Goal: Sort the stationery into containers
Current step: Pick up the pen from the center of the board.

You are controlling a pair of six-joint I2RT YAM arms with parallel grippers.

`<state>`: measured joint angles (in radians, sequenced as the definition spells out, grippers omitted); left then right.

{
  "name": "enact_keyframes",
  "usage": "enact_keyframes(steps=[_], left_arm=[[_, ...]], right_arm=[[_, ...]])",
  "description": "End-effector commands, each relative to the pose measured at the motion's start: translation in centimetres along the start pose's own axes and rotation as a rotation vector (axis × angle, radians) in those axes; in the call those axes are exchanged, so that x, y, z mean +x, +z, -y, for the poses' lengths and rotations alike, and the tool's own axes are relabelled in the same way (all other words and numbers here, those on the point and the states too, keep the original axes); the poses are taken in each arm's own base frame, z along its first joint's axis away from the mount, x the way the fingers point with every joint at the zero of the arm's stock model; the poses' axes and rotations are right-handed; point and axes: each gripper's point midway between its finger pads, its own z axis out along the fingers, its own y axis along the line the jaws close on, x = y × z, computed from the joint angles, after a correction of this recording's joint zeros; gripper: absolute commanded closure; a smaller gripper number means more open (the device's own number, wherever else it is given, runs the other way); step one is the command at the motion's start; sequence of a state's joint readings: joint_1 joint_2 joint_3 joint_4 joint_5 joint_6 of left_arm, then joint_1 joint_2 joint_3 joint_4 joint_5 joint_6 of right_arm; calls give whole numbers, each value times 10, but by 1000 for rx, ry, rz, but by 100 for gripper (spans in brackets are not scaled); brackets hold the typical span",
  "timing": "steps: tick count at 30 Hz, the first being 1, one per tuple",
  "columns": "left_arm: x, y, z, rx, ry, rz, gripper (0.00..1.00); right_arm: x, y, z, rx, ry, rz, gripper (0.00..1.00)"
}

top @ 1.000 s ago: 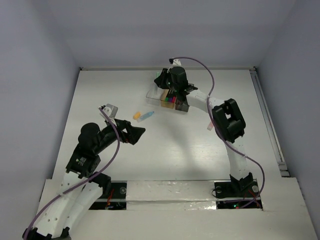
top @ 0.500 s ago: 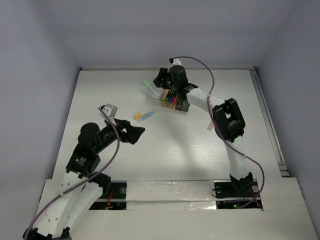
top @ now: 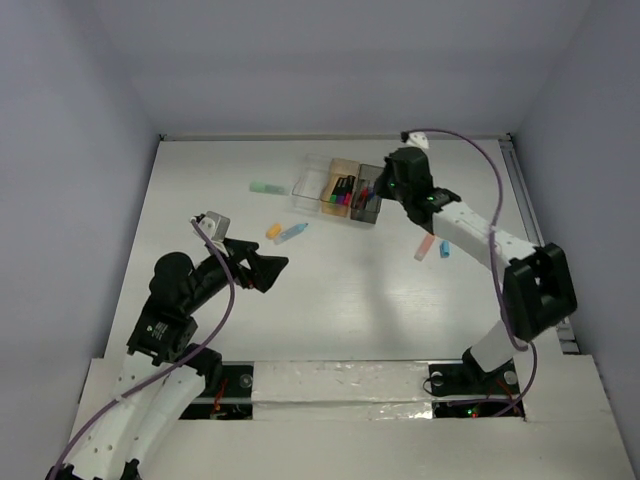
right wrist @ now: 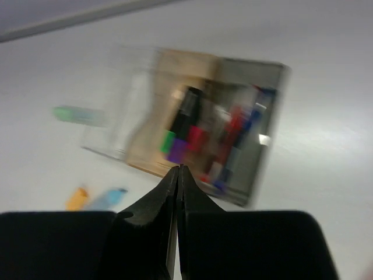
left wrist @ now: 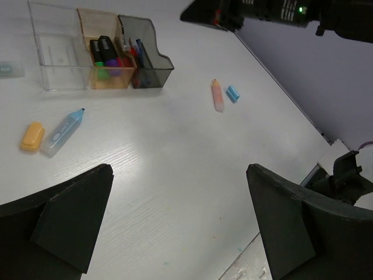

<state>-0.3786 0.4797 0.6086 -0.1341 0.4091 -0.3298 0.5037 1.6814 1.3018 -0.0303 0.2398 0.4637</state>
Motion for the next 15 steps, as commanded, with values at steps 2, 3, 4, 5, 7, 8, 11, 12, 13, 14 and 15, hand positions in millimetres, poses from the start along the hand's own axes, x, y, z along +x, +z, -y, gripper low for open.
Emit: enact_keyframes(steps=[2,3,4,5,7,8,11,12,13,14,15], left_arm=[[-15,-7,18,54,35,57,1],[-17,-8,18,51,37,68,1],[-17,-9,21,62,38,68,1],[-17,-10,21,58,38,70,1],[-18,-11,23,62,41,76,1],[-16,-10,24,65,41,67,1],[-17,-11,23,59,39,69,1],[-18,-11,22,50,39,75,1],[-19,-12,21,42,38,76,1],[-20,-12,19,30,39,82,1],[-24,-15,16,6,40,105,1]], right_arm=[[46,-50,123,351,64,-121,87],[40,-63,134,371,83,-103,78],[46,-70,140,389,81,-110,76],[60,-76,146,399,70,-139,74],[64,-77,123,249,42,-177,77],[57,-70,97,128,4,-151,79],[68,-63,8,-175,-197,-206,79],[40,-60,-28,-239,-262,-145,80],[54,-44,-42,-253,-332,-177,80],[52,-37,-57,-290,-402,-171,81],[52,-31,-73,-339,-420,-175,83]])
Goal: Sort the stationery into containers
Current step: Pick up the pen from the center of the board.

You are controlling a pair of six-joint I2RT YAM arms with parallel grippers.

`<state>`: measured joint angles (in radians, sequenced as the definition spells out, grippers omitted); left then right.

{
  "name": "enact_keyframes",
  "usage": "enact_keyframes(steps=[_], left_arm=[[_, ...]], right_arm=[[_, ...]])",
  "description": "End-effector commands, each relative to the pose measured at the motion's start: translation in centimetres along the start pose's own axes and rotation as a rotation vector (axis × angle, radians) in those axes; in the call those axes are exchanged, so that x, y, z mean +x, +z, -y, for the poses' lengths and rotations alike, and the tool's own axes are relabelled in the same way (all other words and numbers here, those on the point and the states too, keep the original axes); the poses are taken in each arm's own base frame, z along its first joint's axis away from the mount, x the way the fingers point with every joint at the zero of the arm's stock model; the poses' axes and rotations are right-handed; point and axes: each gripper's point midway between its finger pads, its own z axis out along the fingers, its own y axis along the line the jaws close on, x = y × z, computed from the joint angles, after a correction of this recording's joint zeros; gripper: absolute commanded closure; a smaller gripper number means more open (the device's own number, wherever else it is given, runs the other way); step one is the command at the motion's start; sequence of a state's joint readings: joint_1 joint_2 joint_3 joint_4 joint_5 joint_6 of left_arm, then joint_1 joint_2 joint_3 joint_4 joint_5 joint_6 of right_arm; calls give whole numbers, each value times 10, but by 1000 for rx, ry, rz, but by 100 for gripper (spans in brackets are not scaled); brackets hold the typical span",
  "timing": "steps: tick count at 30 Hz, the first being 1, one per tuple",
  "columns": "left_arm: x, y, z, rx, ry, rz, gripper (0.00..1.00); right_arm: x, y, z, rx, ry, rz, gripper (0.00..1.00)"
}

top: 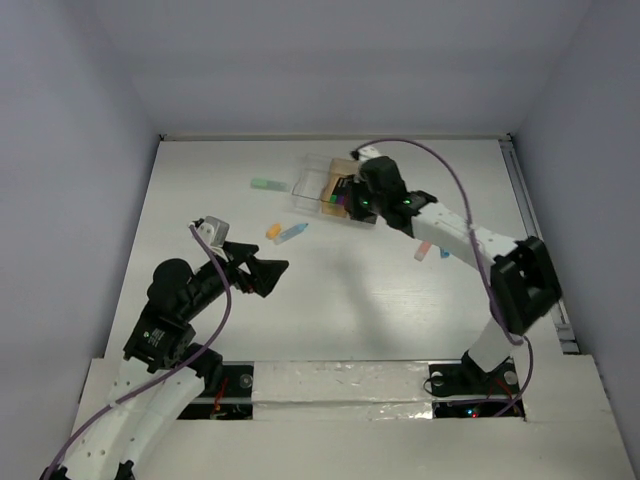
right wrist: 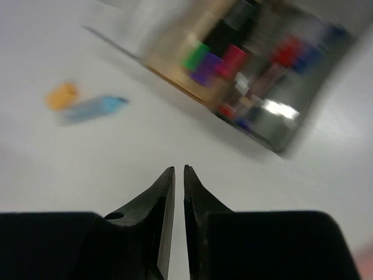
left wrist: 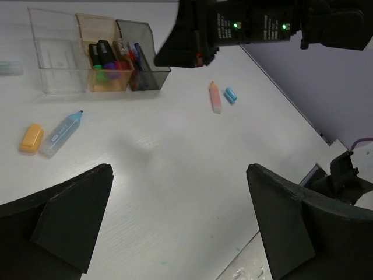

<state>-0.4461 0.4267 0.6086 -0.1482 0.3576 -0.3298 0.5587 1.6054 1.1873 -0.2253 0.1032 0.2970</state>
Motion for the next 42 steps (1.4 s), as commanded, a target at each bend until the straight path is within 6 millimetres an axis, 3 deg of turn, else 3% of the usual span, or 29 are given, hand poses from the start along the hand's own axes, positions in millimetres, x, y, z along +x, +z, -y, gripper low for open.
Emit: enact_keyframes(steps=[1,2,3,4,5,7,8,9,10,11,12,13,15,18,22,24,25,26,27,29,31,33,34,35,36,37,39,40,42], left_arm=[[-25,-8,-1,-40,19,90,1],[-27,-9,-2,-51,20,100,1],[-30,-10,-6,-75,19,115,1],[-29,-10,-8,-87,15,112,1],[-30,-10,-12,-107,11,116,1],[-30,-8,-18,-135,6,109,1],[-29,-7,-22,-149,3,107,1],[-28,-5,-25,-159,-1,97,1],[-28,-5,-27,-170,-3,95,1],[-27,-3,-28,-172,-4,89,1],[-26,-2,-31,-180,-8,82,2],[-25,-1,-34,-189,-10,79,2],[-24,1,-39,-205,-16,70,2],[-21,4,-47,-232,-27,55,2],[-23,6,-57,-269,-35,57,3],[-24,9,-72,-330,-52,57,5],[-29,11,-73,-342,-77,73,6],[-33,14,-75,-350,-100,84,9],[-33,21,-78,-358,-125,78,10],[-49,27,-76,-367,-192,120,12],[-59,36,-86,-410,-234,158,14],[-61,44,-98,-461,-325,191,20],[-62,46,-106,-498,-356,210,22],[-64,49,-111,-517,-395,234,25],[-62,55,-125,-574,-456,256,28],[-61,59,-132,-600,-489,272,29],[-52,73,-151,-665,-578,284,30],[-58,80,-155,-671,-574,301,29],[-59,101,-173,-713,-577,304,24]], right_arm=[[-79,3,-90,-287,-235,172,83],[-78,23,-97,-305,-243,165,83],[-83,30,-104,-331,-262,171,83],[-113,24,-126,-404,-275,223,83],[-98,52,-128,-410,-285,158,82],[-102,71,-141,-450,-301,136,80],[-128,66,-158,-504,-314,179,79],[-111,99,-158,-500,-314,132,76],[-113,108,-162,-511,-315,128,75],[-143,99,-174,-530,-321,182,73],[-145,108,-176,-530,-318,188,67],[-129,136,-174,-521,-307,160,64],[-142,141,-183,-549,-280,221,51],[-145,156,-187,-559,-259,283,40],[-136,166,-193,-567,-257,283,35],[-163,136,-205,-594,-247,372,33],[-141,143,-197,-582,-235,328,32],[-164,125,-201,-590,-234,419,32],[-189,94,-204,-598,-241,477,32],[-199,79,-195,-573,-253,487,32],[-218,48,-193,-559,-285,525,34],[-206,46,-178,-493,-299,478,35],[-223,13,-175,-481,-299,527,35],[-226,5,-164,-426,-288,544,36],[-206,9,-151,-390,-292,498,36],[-222,-29,-146,-377,-287,554,36],[-216,-40,-116,-293,-267,538,36],[-216,-50,-106,-270,-259,533,36],[-211,-87,-85,-278,-229,502,35]])
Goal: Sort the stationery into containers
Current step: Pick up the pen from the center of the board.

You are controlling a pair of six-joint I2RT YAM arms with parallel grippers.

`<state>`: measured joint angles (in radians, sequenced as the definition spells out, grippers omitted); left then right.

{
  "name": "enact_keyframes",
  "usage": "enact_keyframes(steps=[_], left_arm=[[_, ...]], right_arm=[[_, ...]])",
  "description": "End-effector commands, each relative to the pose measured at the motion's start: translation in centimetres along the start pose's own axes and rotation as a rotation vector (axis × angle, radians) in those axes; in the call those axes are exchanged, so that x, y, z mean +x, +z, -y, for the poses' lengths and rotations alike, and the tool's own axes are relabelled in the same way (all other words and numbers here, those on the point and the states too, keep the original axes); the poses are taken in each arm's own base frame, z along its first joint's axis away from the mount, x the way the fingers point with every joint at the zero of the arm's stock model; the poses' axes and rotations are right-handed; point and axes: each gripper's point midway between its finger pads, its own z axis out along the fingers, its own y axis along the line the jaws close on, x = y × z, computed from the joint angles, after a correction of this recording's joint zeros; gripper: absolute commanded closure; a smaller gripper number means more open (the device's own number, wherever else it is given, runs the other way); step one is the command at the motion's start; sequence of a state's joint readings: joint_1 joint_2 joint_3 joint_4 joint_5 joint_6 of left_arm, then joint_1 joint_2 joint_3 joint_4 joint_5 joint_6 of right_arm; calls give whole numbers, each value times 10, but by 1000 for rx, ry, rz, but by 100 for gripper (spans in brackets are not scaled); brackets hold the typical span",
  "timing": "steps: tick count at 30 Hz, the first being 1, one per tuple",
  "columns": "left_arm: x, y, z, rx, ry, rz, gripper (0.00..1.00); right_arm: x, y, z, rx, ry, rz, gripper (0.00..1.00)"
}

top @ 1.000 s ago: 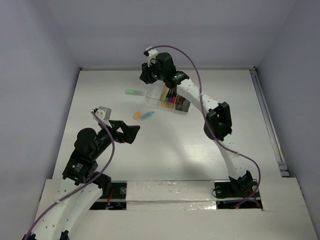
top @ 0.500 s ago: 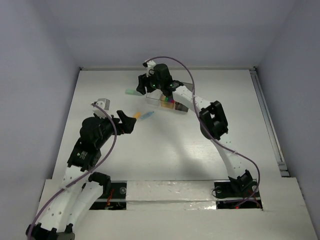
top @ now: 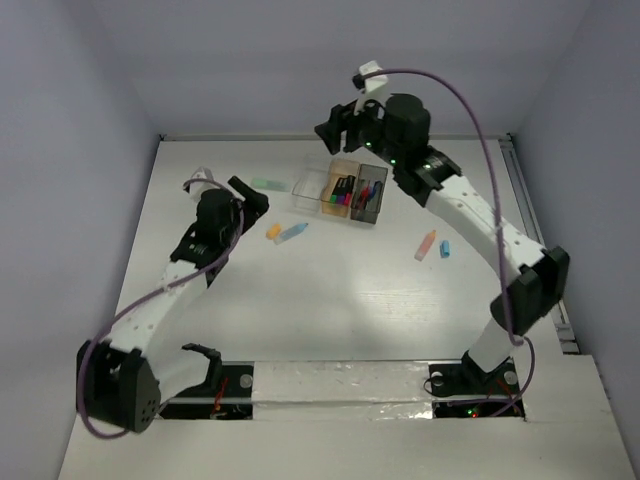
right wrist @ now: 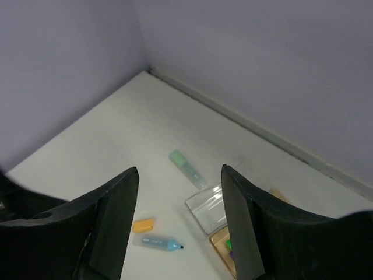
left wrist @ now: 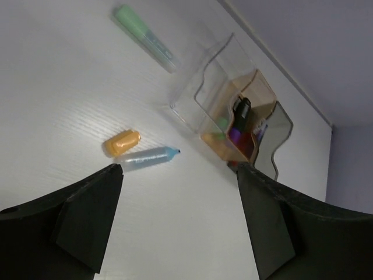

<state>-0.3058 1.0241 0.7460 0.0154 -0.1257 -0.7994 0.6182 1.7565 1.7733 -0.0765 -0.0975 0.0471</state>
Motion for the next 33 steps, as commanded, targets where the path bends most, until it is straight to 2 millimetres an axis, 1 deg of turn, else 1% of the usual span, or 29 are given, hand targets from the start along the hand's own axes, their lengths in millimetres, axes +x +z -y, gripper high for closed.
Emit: enact_keyframes(steps=[1,2,3,4,5,6,7,8,9,10,11,12,13,15,17,18,20,21,22,24,25,27,28,29,30,31,32,33], left_arm=[[-42,39,24,-27,-110,152,23],[-40,50,20,-64,-100,141,22],[-22,78,8,-125,-76,84,21],[-34,90,23,-119,-55,98,21],[-29,102,17,-158,-39,74,21],[-10,127,2,-214,-14,24,21],[-23,139,15,-212,-10,50,22],[-15,147,11,-248,20,25,21],[-13,168,7,-291,40,21,22],[-10,176,2,-324,55,13,22],[-2,180,-10,-372,77,-13,22],[8,191,-24,-421,98,-28,22],[5,196,-23,-431,100,-18,22],[12,203,-37,-481,108,-25,24],[14,206,-39,-491,102,-24,26],[18,209,-44,-504,102,-27,27],[17,213,-44,-510,91,-18,28],[22,217,-48,-520,94,-26,28],[18,221,-42,-512,86,-18,28],[26,228,-50,-537,94,-37,29],[22,232,-45,-532,92,-27,29],[26,239,-49,-547,97,-35,30],[24,243,-44,-537,91,-30,30],[25,245,-44,-539,89,-34,30],[22,249,-47,-543,81,-31,31],[24,255,-47,-541,77,-36,32],[27,256,-49,-553,81,-46,34],[31,259,-56,-573,93,-48,40]], right_arm=[[6,-40,37,103,27,-49,34],[5,-49,32,63,39,-56,33],[-7,-64,26,53,46,-33,32],[-8,-72,29,60,42,-29,31],[1,-77,28,54,41,-42,31],[-10,-90,24,48,32,-17,31],[-12,-96,22,44,30,-15,31],[-13,-101,24,42,23,-14,31],[-15,-109,22,38,8,-6,31],[-15,-113,21,36,6,-4,31],[-14,-116,26,45,2,-4,31],[-10,-118,25,43,-4,-13,31],[-10,-121,24,38,-4,-12,31],[-6,-122,25,30,-4,-21,31],[-4,-122,22,10,-2,-27,31],[-3,-122,21,2,-6,-27,31],[2,-120,19,-14,-4,-37,31],[2,-119,17,-22,-4,-38,31],[6,-118,16,-32,0,-47,31],[7,-118,13,-52,5,-47,31],[8,-118,11,-59,8,-48,31],[10,-117,4,-97,21,-51,31],[10,-117,2,-113,24,-49,32],[13,-116,-1,-129,26,-50,32],[14,-116,-1,-129,29,-52,32],[16,-114,0,-127,33,-60,32],[17,-114,1,-119,33,-64,32],[18,-113,2,-116,32,-67,32]])
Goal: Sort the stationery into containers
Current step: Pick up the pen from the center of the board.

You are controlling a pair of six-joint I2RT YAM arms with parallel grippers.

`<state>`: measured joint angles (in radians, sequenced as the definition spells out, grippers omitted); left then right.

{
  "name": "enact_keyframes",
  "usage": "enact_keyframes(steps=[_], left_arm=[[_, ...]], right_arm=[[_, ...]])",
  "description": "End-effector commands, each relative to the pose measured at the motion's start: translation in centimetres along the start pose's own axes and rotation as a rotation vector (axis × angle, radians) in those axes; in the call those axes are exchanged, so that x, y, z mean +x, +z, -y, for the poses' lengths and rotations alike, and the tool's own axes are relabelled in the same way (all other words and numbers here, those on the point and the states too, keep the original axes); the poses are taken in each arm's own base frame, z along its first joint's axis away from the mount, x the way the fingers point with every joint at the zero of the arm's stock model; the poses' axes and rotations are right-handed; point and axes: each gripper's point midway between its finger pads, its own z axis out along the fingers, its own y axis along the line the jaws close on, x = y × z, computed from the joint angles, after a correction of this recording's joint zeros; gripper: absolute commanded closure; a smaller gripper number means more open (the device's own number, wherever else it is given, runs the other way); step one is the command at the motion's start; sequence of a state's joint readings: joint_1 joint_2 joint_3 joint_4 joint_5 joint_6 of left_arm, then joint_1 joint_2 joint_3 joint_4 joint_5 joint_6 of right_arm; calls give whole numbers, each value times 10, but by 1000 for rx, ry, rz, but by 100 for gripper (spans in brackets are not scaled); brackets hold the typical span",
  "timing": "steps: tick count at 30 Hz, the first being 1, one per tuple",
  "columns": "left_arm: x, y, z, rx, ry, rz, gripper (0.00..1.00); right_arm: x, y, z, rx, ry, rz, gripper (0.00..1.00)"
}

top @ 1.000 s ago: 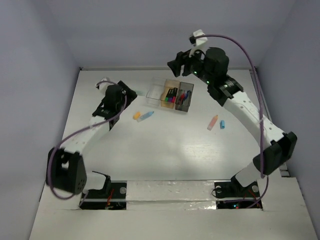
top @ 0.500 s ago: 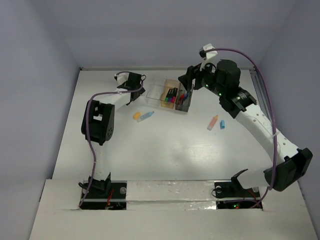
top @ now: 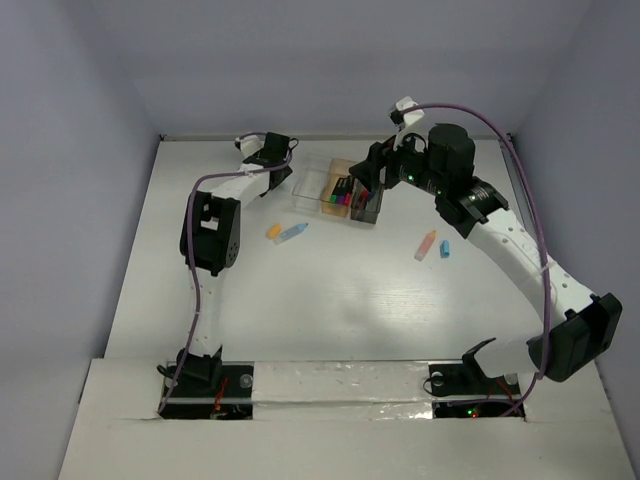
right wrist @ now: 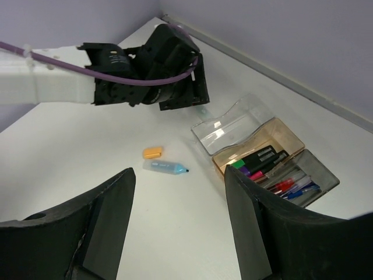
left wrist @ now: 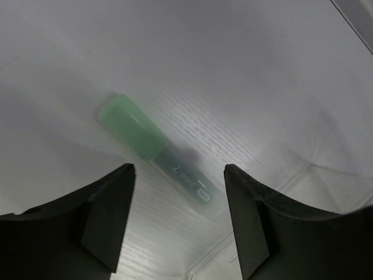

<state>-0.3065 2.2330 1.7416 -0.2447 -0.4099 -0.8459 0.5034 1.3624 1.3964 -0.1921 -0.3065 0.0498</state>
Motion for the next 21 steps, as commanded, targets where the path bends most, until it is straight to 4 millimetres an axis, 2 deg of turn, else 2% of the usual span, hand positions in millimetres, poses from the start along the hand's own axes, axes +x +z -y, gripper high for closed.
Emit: enact_keyframes(steps=[1,3,8,13,14,15,17,18,21], left_arm=[[-15,7,-2,-55,-21,29,42],[-11,12,-8,-90,5,23,49],[-13,13,-11,-103,26,36,53],[-18,28,-25,-155,65,42,62],[-17,30,-28,-168,94,40,64],[-16,31,-30,-176,112,40,73],[-19,36,-41,-210,145,50,79],[-20,36,-42,-214,154,56,80],[-21,39,-47,-215,179,46,73]], right_arm=[[-9,1,-3,-25,-6,35,32],[-10,1,-1,-16,-8,43,32],[-4,5,2,-3,-4,32,32],[-3,5,2,-2,0,28,32],[-4,4,2,-3,-1,32,32],[-3,5,2,-3,-1,32,32],[-3,5,2,-6,-1,32,32],[-3,5,1,-11,0,33,32],[-3,7,1,-15,3,33,32]])
